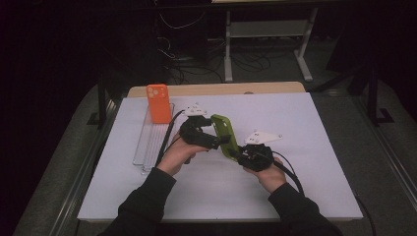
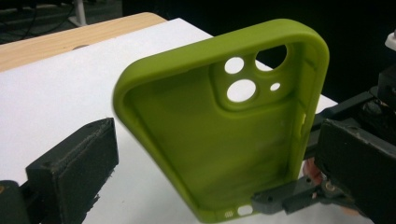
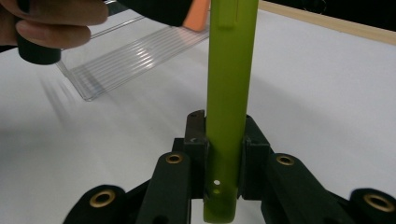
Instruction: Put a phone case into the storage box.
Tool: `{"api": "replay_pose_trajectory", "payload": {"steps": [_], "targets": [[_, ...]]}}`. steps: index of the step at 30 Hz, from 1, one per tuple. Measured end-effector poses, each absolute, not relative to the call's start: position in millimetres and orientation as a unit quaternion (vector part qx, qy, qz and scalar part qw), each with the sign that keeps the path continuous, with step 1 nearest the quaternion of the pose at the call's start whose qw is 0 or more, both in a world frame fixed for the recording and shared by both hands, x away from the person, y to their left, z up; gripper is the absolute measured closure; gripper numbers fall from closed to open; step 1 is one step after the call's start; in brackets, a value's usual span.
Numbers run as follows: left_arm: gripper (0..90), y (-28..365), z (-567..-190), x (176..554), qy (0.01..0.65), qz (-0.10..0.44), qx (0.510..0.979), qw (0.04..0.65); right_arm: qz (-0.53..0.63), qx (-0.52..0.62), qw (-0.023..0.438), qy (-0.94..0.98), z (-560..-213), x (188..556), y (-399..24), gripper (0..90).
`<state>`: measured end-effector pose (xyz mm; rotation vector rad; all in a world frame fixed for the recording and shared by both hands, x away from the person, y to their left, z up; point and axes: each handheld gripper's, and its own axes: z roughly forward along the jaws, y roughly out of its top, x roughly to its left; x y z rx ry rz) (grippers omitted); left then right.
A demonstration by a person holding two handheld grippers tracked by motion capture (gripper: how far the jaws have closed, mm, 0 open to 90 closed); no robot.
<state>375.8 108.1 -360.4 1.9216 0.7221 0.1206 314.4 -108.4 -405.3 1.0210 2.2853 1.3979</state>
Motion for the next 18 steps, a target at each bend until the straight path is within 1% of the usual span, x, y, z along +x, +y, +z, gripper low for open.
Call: {"api": "replay_pose_trajectory", "payload": {"steps": [10, 18], "targets": [[0.0, 94, -366, 379, 0.300, 0.046, 0.797, 0.521, 0.489, 0.348, 0.130, 0.789, -407, 315, -107, 75.6], [0.0, 88, -368, 379, 0.302, 0.043, 0.795, 0.525, 0.492, 0.349, 0.137, 0.786, -404, 315, -111, 75.6]]}}
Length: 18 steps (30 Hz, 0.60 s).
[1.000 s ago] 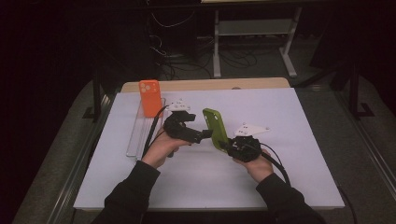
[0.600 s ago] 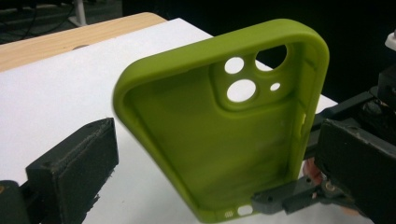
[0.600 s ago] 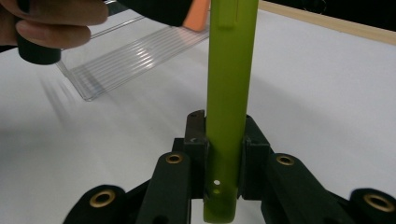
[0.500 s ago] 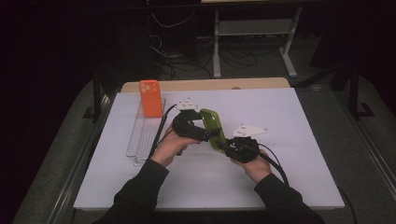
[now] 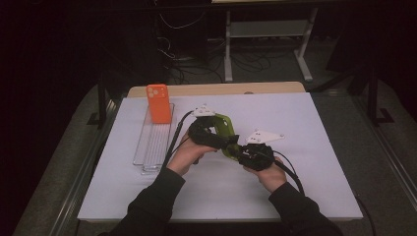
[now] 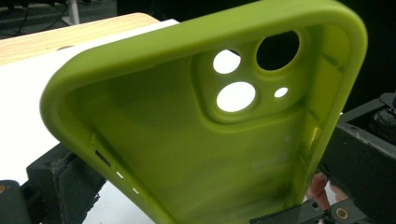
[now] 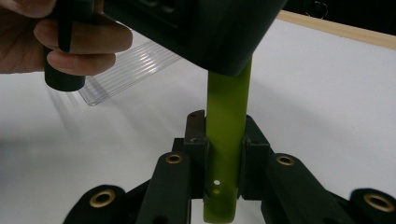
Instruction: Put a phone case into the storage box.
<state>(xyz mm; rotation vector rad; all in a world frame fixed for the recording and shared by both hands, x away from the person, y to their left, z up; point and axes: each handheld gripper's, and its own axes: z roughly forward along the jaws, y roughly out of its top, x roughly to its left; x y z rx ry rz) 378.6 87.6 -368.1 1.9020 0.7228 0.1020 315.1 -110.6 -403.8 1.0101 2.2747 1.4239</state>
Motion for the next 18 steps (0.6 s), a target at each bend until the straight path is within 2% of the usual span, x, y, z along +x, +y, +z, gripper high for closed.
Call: {"api": "replay_pose_trajectory", "payload": {"steps": [10, 18], "targets": [[8.9, 88.5, -367.8, 377.1, 0.319, 0.045, 0.782, 0.534, 0.486, 0.348, 0.140, 0.789, -403.7, 314.2, -108.5, 75.5], [10.8, 90.9, -370.2, 377.7, 0.325, 0.040, 0.780, 0.534, 0.482, 0.348, 0.140, 0.792, -405.0, 314.4, -106.9, 75.6]]}}
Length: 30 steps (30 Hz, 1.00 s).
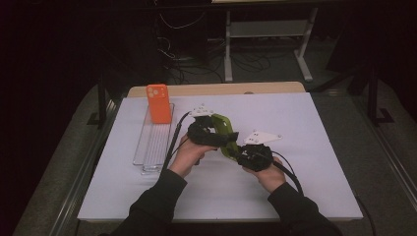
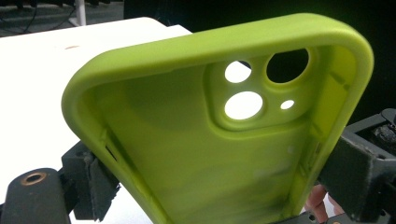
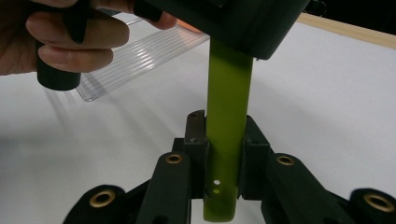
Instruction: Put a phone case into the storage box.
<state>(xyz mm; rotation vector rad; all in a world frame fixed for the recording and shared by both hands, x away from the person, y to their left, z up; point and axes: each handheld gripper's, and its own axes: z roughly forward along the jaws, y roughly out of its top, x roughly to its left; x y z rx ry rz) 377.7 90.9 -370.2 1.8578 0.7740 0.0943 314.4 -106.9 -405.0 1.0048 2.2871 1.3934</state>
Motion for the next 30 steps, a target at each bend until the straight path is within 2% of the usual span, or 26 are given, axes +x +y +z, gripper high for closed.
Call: {"api": "replay_pose_trajectory", "payload": {"steps": [10, 15, 19, 24, 25, 28, 30], "targets": [[12.7, 90, -369, 376, 0.326, 0.044, 0.781, 0.531, 0.479, 0.346, 0.146, 0.794, -407, 316, -107, 74.6], [13.1, 93, -365, 379, 0.324, 0.051, 0.784, 0.527, 0.475, 0.348, 0.138, 0.796, -408, 316, -107, 49.7], [13.1, 98, -359, 381, 0.321, 0.063, 0.788, 0.522, 0.472, 0.362, 0.126, 0.794, -409, 316, -111, 35.3], [13.2, 106, -348, 385, 0.327, 0.075, 0.787, 0.518, 0.443, 0.374, 0.139, 0.803, -413, 317, -116, 16.2], [13.2, 109, -346, 386, 0.328, 0.079, 0.787, 0.516, 0.435, 0.376, 0.142, 0.806, -414, 317, -117, 12.8], [13.3, 116, -338, 389, 0.329, 0.089, 0.786, 0.516, 0.424, 0.380, 0.141, 0.810, -418, 315, -122, 10.0], [13.3, 121, -332, 390, 0.331, 0.095, 0.784, 0.516, 0.418, 0.377, 0.138, 0.815, -421, 315, -127, 3.4]]}}
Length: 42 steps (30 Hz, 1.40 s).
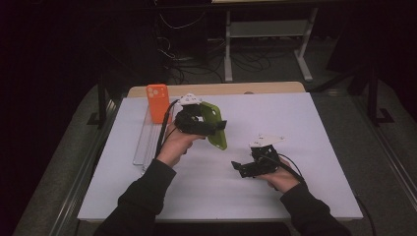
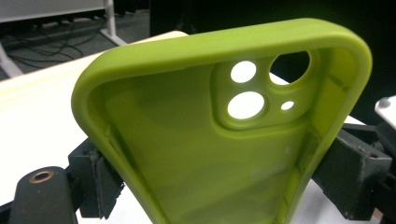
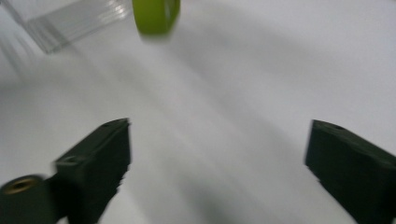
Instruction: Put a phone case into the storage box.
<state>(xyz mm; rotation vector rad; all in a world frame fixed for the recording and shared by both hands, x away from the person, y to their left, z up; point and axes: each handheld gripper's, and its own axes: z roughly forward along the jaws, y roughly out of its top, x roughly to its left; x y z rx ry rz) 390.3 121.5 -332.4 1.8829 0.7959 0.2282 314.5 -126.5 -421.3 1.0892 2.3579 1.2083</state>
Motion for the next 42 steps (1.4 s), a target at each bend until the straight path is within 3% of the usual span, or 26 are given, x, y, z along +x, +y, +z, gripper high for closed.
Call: {"api": "replay_pose_trajectory", "payload": {"steps": [1, 25, 42], "targets": [[13.4, 125, -329, 392, 0.331, 0.099, 0.785, 0.515, 0.416, 0.378, 0.134, 0.816, -423, 314, -128, 0.0], [13.7, 195, -284, 417, 0.367, 0.179, 0.764, 0.499, 0.395, 0.380, 0.123, 0.827, -441, 287, -188, 0.0], [13.7, 238, -275, 441, 0.431, 0.254, 0.739, 0.451, 0.396, 0.382, 0.132, 0.825, -442, 284, -189, 0.0]]}}
